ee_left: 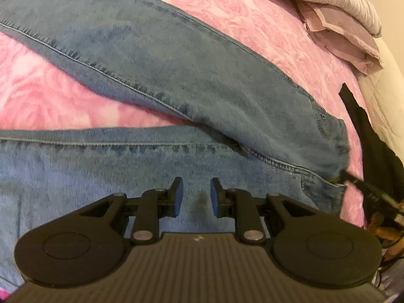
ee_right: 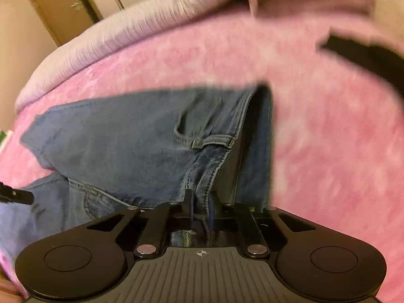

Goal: Fold clothes

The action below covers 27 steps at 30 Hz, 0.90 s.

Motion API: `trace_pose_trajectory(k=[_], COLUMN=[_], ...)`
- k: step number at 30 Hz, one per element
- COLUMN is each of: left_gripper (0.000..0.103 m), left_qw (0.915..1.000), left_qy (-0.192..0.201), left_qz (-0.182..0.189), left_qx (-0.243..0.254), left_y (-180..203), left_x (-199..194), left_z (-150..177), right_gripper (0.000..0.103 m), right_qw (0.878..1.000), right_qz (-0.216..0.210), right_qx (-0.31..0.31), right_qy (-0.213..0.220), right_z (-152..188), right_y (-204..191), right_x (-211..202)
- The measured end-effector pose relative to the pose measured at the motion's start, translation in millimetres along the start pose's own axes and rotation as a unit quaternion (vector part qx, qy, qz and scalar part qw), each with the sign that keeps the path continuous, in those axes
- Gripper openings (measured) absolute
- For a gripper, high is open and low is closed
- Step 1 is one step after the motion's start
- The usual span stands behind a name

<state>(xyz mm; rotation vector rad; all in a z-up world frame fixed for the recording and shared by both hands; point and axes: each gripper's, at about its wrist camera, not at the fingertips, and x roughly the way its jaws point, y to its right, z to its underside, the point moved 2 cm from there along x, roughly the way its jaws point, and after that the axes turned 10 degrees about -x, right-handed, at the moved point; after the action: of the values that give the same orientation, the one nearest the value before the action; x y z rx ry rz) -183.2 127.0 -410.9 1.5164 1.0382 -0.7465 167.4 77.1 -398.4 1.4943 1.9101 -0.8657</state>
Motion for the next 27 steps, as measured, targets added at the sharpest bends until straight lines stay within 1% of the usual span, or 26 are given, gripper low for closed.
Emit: trace_pose_trajectory(k=[3,4,6,7,8,10,11,13,14,16,18,23,26,27], left_gripper=[0.018,0.018,0.018,0.017,0.018,0.018,0.018,0.018,0.018,0.018,0.018,0.018,0.018,0.018], left_qw=[1.0,1.0,0.9998,0.9997,0.9996,0.9994,0.9994,0.9994,0.9994,0.9994,0.9996,0.9999,0.9999,0.9999], left_qy=[0.003,0.003,0.003,0.004,0.005,0.01,0.009,0.008,0.007,0.004,0.001,0.0,0.001,-0.001], left_qz=[-0.001,-0.006,-0.015,-0.02,-0.024,-0.028,-0.032,-0.034,-0.033,-0.028,-0.025,-0.013,-0.008,-0.009], left_qx=[0.004,0.005,0.009,0.011,0.013,0.015,0.011,-0.002,-0.009,-0.017,-0.015,0.003,0.008,0.007], left_y=[-2,-3,-5,-6,-7,-12,-14,-19,-19,-17,-13,5,9,8], left_x=[4,7,10,10,10,7,6,3,1,0,1,5,3,3], left_z=[-4,-4,-3,-2,-1,2,2,4,5,7,10,13,13,13], right_gripper=[0.008,0.008,0.008,0.008,0.008,0.009,0.01,0.019,0.021,0.031,0.033,0.033,0.032,0.022], right_qw=[0.998,0.997,0.995,0.993,0.993,0.996,0.995,0.99,0.988,0.989,0.989,0.989,0.989,0.989], right_qz=[0.037,0.05,0.081,0.099,0.109,0.09,0.077,0.049,0.038,0.024,0.011,-0.023,-0.044,-0.045], right_qx=[-0.027,-0.038,-0.062,-0.061,-0.046,0.026,0.066,0.135,0.15,0.148,0.146,0.141,0.137,0.135], right_qy=[0.041,0.035,-0.012,-0.022,-0.015,-0.011,-0.011,-0.008,-0.008,-0.013,-0.018,-0.032,-0.039,-0.044], right_z=[-17,-16,-2,9,14,11,9,8,9,11,13,18,21,22], right_y=[-5,-7,-10,-8,-4,11,19,39,44,45,46,48,49,48], right_x=[-6,1,30,42,44,35,30,10,5,7,9,15,18,17])
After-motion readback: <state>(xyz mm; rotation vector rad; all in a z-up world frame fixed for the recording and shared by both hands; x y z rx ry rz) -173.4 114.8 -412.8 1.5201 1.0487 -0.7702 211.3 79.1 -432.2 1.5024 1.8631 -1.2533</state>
